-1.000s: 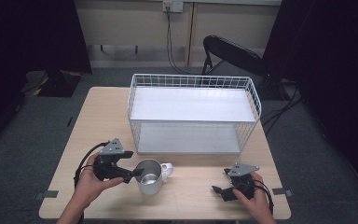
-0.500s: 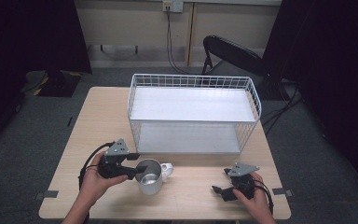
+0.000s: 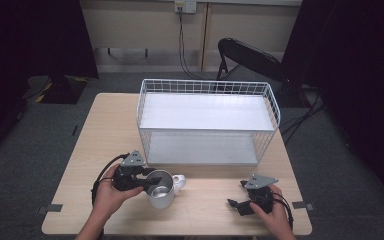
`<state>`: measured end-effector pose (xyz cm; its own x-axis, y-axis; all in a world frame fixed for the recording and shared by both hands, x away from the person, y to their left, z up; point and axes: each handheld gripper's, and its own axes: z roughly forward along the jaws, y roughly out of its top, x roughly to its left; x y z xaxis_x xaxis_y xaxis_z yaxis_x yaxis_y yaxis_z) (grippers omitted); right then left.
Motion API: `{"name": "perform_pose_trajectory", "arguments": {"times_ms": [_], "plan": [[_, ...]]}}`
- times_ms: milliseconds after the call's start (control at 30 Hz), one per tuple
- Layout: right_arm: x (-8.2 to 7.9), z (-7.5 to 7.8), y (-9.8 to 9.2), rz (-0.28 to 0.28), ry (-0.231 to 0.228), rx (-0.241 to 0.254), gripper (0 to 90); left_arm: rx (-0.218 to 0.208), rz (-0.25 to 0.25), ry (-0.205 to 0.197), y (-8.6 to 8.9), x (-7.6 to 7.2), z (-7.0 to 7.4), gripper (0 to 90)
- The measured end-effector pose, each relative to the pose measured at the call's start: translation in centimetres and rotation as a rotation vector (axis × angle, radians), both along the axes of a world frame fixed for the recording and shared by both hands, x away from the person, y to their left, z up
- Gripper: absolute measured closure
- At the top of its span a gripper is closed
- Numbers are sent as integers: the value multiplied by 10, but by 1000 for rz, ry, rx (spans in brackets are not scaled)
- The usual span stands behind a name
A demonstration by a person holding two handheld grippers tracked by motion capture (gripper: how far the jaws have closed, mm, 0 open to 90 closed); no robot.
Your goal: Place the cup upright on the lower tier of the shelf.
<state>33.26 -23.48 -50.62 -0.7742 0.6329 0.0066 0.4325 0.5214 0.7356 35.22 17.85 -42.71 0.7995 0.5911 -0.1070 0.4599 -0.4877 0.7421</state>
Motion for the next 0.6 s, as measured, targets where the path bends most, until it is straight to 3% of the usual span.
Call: {"name": "perform_pose_trajectory", "arguments": {"times_ms": [167,267,400,467,533,600], "plan": [[0,0,0,0,0,0,144,11,19,9,-3,0,-4,650],[0,0,0,0,0,0,144,47,35,23,-5,1,-7,705],[0,0,0,0,1,0,144,37,65,48,-6,2,-8,773],[0,0,0,0,1,0,144,49,61,38,-7,2,-8,778],[0,0,0,0,0,0,144,101,63,20,-10,0,-5,790],[0,0,0,0,0,0,144,102,76,28,-10,0,-4,795]]}}
